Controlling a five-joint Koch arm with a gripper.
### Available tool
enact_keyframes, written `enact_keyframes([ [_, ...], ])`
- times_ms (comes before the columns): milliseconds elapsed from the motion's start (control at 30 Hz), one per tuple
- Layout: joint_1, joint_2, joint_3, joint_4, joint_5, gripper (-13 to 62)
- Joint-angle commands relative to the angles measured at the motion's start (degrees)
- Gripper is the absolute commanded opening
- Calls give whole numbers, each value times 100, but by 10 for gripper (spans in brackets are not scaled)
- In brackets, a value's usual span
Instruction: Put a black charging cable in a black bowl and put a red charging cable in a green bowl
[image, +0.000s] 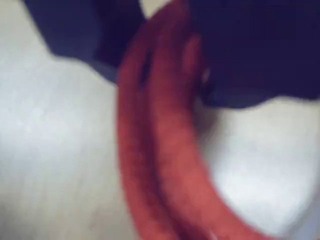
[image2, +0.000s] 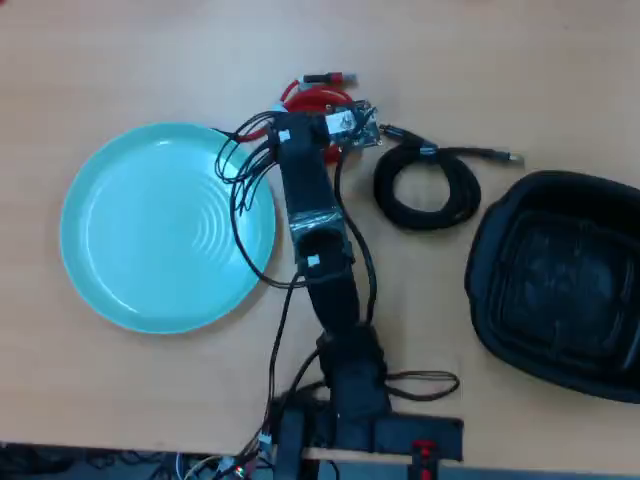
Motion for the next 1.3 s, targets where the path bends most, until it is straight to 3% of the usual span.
enact_keyframes([
  [0,9,97,-527,0,-123,-55],
  [533,-18,483,-2646,1239,-141,-55],
  [1267,316,2777,-2584,1890,-167,-55],
])
